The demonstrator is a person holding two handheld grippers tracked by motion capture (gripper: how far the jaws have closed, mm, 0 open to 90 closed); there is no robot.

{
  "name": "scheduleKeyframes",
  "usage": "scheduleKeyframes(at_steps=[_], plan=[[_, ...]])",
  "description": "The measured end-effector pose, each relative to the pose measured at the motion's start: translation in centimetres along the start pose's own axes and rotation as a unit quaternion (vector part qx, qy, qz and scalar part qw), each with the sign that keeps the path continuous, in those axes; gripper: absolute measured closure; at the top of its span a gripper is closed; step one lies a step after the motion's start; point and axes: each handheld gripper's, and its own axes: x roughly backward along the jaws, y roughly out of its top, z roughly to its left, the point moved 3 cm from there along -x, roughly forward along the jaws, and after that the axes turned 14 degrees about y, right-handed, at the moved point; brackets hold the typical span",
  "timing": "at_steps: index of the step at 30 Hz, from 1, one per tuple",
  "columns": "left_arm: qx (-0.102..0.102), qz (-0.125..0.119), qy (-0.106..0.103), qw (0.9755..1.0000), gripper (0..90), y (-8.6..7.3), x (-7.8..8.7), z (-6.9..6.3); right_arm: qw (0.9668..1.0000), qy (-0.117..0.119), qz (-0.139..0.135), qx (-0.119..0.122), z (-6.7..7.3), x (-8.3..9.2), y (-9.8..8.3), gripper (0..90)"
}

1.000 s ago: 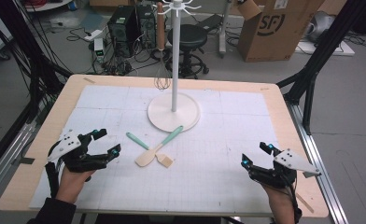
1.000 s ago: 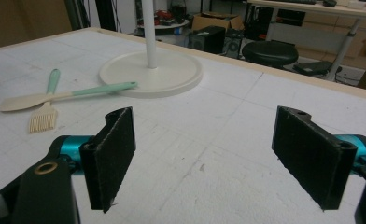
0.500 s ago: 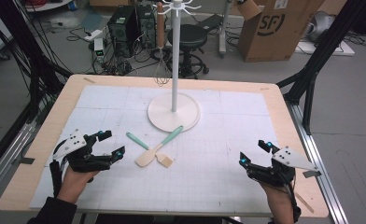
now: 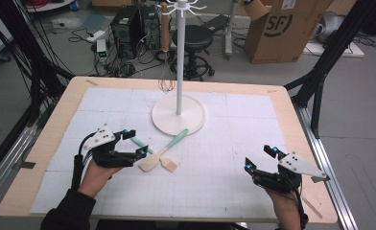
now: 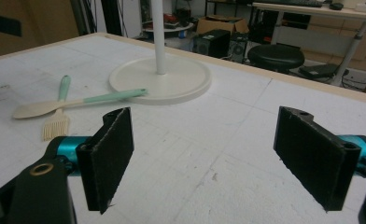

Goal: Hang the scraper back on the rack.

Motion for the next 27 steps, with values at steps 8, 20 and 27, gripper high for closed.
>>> scheduleKeyframes(at_steps=[8,20,27], plan=[[-0.023,0.048,-0.008,0.9985,26.0,0.0,-4.0,-2.3,0.9999,0.012,-0.001,0.003,0.4,-0.5,0.0,19.1],[-0.039,0.132,0.032,0.99,36.6,-1.4,-8.1,-2.4,0.9999,0.016,0.001,0.004,0.3,-0.8,-0.1,19.1],[-0.038,0.169,0.05,0.9837,44.6,-2.2,-9.8,-2.1,0.9999,0.015,-0.001,0.002,0.2,-0.7,-0.2,19.2]])
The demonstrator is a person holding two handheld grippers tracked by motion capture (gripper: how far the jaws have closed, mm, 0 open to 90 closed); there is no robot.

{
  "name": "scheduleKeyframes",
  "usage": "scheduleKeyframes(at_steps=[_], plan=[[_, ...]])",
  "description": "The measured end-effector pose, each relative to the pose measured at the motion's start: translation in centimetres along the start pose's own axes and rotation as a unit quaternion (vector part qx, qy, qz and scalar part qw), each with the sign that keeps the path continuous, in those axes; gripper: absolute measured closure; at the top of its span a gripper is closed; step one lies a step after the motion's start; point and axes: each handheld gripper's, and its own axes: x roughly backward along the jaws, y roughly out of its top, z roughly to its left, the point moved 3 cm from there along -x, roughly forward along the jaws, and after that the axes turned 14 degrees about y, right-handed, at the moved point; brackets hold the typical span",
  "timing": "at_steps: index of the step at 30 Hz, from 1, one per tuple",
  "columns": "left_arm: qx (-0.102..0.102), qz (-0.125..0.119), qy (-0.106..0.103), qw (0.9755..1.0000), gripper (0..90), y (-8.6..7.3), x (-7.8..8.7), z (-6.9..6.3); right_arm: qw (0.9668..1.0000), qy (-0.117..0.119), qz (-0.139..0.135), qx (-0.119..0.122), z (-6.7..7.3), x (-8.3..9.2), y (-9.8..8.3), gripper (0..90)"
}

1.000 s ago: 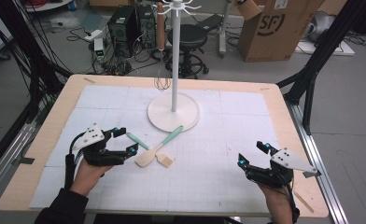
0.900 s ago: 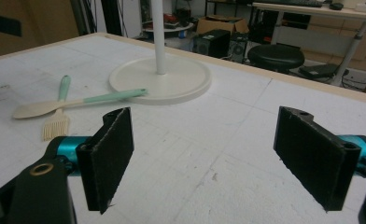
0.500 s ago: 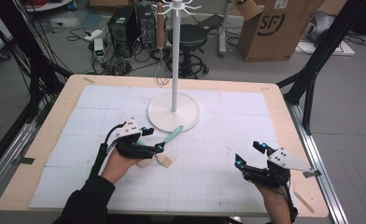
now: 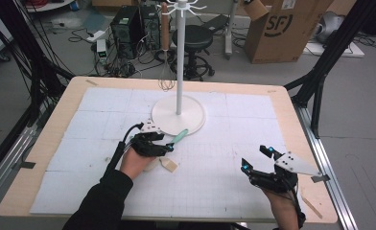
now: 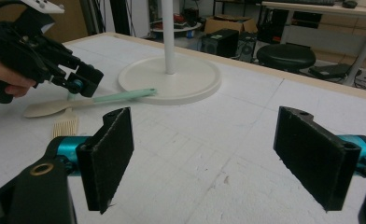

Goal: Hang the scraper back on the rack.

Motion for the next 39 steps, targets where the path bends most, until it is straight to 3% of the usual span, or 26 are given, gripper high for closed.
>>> scheduleKeyframes(at_steps=[9,15,17,19,29,32,39], plan=[[-0.019,0.042,0.017,0.9988,58.0,-0.8,-1.0,-0.5,1.0,0.0,0.001,-0.002,0.0,0.1,0.0,19.1],[-0.026,0.044,0.022,0.9985,66.2,-0.8,-0.9,-0.7,1.0,0.002,-0.002,-0.003,0.0,0.0,0.0,19.2],[-0.038,0.044,0.022,0.998,71.5,-0.9,-0.8,-0.8,1.0,0.001,0.0,-0.006,0.1,0.0,0.0,19.2],[-0.037,0.044,0.02,0.9982,76.9,-0.9,-0.8,-0.9,1.0,0.001,0.0,-0.003,0.0,-0.1,-0.1,19.2],[-0.055,0.041,0.028,0.9972,79.4,-0.9,-0.6,-1.2,1.0,0.001,-0.002,-0.005,0.0,-0.1,0.0,19.2],[-0.051,0.032,0.028,0.9978,79.5,-0.7,-0.2,-1.2,1.0,0.002,-0.002,-0.005,0.0,-0.1,-0.1,19.2],[-0.051,-0.027,0.022,0.9981,79.6,0.2,2.4,-1.6,0.9997,0.016,-0.006,-0.015,0.2,-0.5,-0.3,19.2]])
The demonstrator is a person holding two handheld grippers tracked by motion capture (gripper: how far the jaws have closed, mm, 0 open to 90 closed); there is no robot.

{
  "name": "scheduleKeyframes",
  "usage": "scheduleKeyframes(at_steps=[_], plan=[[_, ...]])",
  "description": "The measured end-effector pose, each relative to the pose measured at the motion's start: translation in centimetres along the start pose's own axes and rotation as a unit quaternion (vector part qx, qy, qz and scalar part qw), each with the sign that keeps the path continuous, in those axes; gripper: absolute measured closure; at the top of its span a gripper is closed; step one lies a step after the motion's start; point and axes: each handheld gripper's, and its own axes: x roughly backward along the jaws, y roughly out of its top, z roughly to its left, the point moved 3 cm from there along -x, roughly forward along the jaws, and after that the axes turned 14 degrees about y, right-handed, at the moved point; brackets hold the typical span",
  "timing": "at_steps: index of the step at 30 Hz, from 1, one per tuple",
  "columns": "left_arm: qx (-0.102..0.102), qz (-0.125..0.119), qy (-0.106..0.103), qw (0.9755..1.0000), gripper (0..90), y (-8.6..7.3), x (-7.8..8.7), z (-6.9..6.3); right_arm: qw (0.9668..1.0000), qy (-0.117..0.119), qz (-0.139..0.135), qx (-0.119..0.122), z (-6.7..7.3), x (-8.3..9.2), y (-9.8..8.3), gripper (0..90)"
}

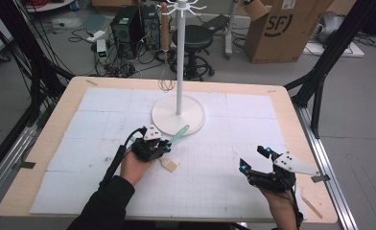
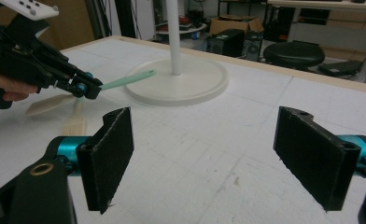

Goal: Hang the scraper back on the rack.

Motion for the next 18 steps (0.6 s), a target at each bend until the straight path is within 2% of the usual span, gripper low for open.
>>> scheduleKeyframes(at_steps=[3,9,11,15,18], plan=[[-0.007,-0.02,0.003,0.9998,79.6,0.4,1.1,-0.2,1.0,0.007,0.003,0.003,0.3,-0.5,-0.1,19.2],[0.008,-0.071,-0.011,0.9974,79.6,0.9,3.4,-0.3,0.9997,0.025,0.007,0.003,1.1,-1.6,-0.2,19.3],[0.011,-0.081,-0.015,0.9965,79.6,0.9,4.2,-0.3,0.9994,0.033,0.012,0.004,1.4,-2.1,-0.1,19.4],[0.017,-0.106,-0.033,0.9937,79.5,0.8,5.4,-0.4,0.9984,0.055,0.007,-0.002,2.0,-2.9,0.1,19.4],[0.026,-0.128,-0.053,0.99,79.5,0.7,6.3,-0.4,0.9965,0.083,-0.008,-0.009,2.6,-3.6,0.7,19.4]])
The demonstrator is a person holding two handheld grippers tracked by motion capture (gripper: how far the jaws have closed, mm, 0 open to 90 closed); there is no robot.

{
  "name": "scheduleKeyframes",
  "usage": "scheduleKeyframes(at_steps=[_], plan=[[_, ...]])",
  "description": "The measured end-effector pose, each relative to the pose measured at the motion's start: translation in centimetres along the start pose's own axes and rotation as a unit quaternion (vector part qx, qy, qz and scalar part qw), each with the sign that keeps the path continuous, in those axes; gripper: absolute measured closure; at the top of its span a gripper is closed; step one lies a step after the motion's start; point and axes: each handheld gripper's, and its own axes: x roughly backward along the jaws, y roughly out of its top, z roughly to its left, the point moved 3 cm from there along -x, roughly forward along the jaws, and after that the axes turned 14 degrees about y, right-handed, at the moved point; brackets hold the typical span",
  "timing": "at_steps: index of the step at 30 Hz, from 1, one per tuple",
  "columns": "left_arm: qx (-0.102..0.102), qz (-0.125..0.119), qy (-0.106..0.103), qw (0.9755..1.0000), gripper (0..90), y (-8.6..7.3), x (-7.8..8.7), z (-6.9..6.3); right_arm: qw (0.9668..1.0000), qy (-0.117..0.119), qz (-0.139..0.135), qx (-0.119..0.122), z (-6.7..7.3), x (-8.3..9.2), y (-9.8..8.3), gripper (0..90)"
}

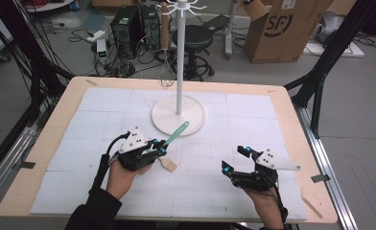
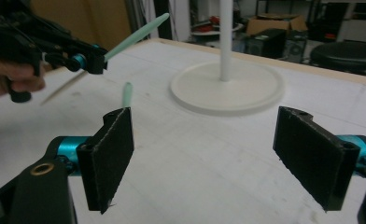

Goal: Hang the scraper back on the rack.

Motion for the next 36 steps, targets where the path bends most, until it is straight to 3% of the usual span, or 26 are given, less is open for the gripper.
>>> scheduleKeyframes(at_steps=[5,9,13,18,26,28,32,36], plan=[[0.005,-0.042,-0.041,0.9983,79.5,0.2,1.5,-0.6,0.9989,0.044,-0.014,-0.002,1.0,-1.7,1.2,19.1],[0.008,-0.06,-0.068,0.9958,79.5,0.2,2.3,-1.2,0.9959,0.088,-0.022,0.0,2.0,-3.3,2.2,18.5],[0.016,-0.073,-0.085,0.9936,79.5,0.2,3.0,-1.8,0.9943,0.105,-0.013,0.01,2.9,-4.6,3.0,17.5],[0.026,-0.089,-0.103,0.9903,79.4,0.0,3.5,-2.5,0.9877,0.154,-0.028,0.007,4.2,-5.6,4.1,17.5],[0.028,-0.101,-0.117,0.9876,79.4,-0.4,3.7,-3.3,0.9809,0.193,-0.017,0.013,5.6,-7.2,5.3,18.8],[0.027,-0.103,-0.12,0.9871,79.4,-0.4,3.7,-3.5,0.9792,0.202,-0.015,0.01,5.8,-7.5,5.4,22.9],[0.027,-0.106,-0.123,0.9863,79.4,-0.3,3.8,-3.8,0.9714,0.235,-0.027,-0.012,6.0,-7.8,5.6,35.2],[0.025,-0.111,-0.125,0.9856,79.4,-0.3,3.9,-4.0,0.9698,0.242,-0.029,-0.02,5.9,-7.7,5.7,47.1]])
